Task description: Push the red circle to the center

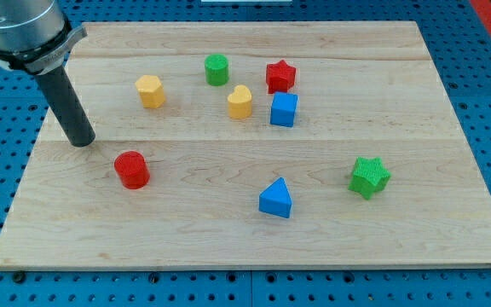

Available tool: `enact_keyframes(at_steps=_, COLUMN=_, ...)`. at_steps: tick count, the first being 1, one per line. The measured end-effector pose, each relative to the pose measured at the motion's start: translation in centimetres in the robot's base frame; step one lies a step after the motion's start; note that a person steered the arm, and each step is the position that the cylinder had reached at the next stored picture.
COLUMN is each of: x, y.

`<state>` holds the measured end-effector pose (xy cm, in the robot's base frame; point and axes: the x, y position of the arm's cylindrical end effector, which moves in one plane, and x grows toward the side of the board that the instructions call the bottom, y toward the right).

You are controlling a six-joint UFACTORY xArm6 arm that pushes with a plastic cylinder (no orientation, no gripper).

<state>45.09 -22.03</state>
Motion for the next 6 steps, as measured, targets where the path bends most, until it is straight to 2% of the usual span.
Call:
enact_keyframes(at_steps=2, x=5.4, y=-0.6)
enact_keyframes(at_steps=3, x=9.6, y=-0.3)
enact_keyframes(at_steps=5, x=2.6, y=12.0)
enact_keyframes(at_steps=6, x=3.7, y=13.7)
